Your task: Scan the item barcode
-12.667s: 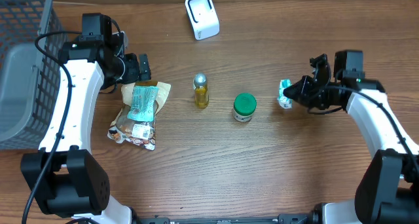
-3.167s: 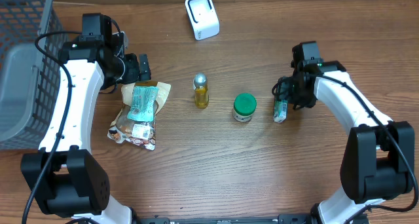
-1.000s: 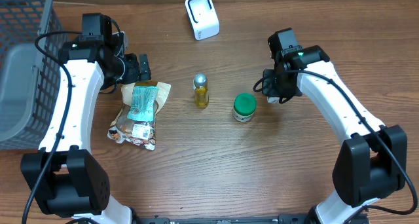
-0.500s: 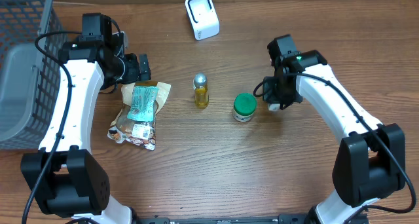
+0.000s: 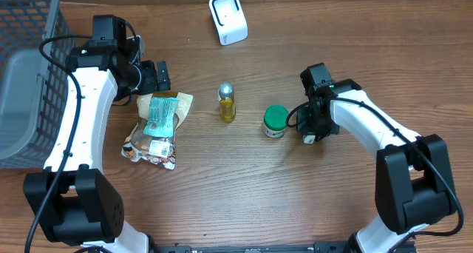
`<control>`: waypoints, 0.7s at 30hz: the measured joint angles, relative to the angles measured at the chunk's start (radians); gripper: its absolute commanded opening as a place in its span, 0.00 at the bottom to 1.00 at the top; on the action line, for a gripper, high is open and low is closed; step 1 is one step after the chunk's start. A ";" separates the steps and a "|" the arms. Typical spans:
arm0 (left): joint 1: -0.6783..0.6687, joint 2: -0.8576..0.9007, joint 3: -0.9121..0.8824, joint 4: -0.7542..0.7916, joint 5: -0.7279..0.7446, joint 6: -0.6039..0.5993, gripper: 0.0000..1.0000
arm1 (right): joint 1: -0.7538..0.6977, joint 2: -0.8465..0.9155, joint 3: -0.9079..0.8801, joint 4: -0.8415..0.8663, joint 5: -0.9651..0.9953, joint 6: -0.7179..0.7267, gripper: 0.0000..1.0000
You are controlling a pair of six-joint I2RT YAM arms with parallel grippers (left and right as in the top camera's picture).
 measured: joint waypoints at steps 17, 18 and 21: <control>0.000 0.000 0.000 0.000 0.000 0.000 0.99 | 0.000 0.001 0.006 -0.010 -0.003 0.000 0.70; 0.000 0.000 0.000 0.000 0.000 0.000 0.99 | 0.000 0.002 0.035 -0.037 -0.004 0.000 0.70; 0.000 0.000 0.000 0.000 0.000 0.000 1.00 | 0.000 0.002 0.181 -0.106 -0.003 0.000 0.71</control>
